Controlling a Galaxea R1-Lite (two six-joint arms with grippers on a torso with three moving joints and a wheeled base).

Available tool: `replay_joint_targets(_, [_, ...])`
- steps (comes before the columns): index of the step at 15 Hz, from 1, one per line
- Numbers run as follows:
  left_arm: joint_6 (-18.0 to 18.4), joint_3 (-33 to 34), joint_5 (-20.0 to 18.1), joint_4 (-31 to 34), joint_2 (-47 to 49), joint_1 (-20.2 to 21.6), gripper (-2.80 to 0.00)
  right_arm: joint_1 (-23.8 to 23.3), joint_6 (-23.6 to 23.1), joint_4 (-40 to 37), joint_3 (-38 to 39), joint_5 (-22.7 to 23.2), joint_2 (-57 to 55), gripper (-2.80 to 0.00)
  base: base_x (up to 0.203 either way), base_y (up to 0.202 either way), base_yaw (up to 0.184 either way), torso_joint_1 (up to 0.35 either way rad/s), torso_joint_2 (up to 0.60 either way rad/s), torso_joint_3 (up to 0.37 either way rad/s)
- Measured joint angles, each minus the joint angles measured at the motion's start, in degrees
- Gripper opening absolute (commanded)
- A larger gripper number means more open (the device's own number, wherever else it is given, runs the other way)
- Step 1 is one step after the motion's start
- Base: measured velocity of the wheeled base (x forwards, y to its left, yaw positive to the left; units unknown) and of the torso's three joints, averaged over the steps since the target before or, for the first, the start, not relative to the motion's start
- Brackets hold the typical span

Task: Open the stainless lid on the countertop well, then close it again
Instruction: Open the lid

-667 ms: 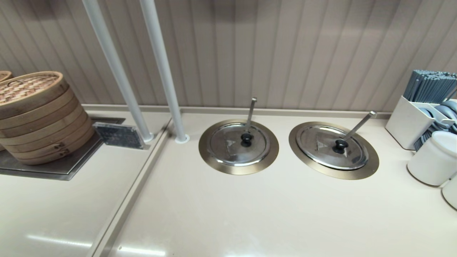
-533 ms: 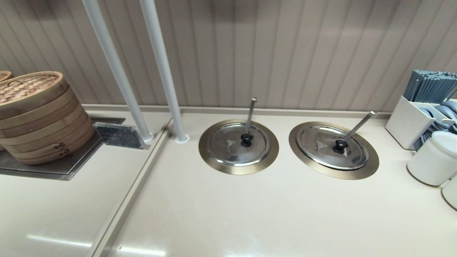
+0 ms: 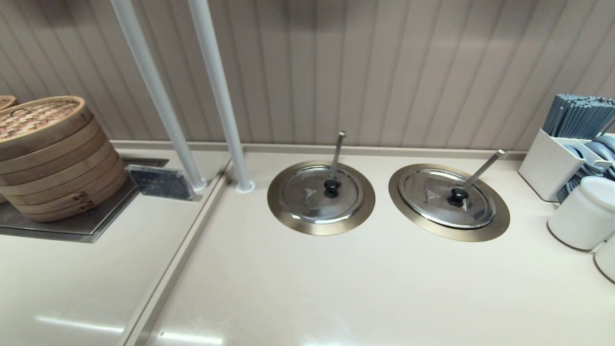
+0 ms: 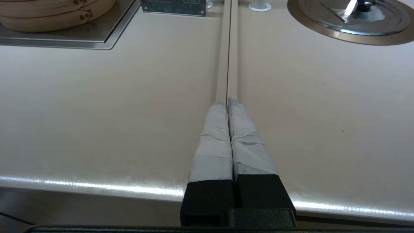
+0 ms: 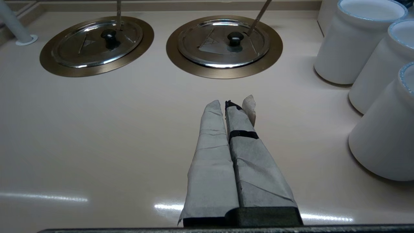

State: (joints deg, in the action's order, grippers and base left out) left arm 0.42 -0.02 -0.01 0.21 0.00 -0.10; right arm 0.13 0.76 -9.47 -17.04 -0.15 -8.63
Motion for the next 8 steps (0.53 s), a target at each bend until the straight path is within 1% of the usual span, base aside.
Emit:
replay_joint_targets(3, [0.00, 0.00, 0.01, 0.00, 0.00, 0.00, -2.80, -0.02, 2.16, -2.25, -7.41, 0.10, -13.39, -2.80, 0.000, 0.000, 0.000, 0.000, 0.00, 0.000])
replay_joint_targets(6, [-0.02, -0.02, 0.01, -0.01, 0.00, 0.00, -2.80, 0.00, 4.88, -2.84, -14.14, 0.49, -30.05, -2.80, 0.000, 0.000, 0.000, 0.000, 0.00, 0.000])
replay_joint_targets(8, [0.01, -0.02, 0.01, -0.02, 0.00, 0.00, -2.80, 0.00, 6.95, -2.94, -19.19, 1.67, -42.63, -2.80, 0.000, 0.000, 0.000, 0.000, 0.00, 0.000])
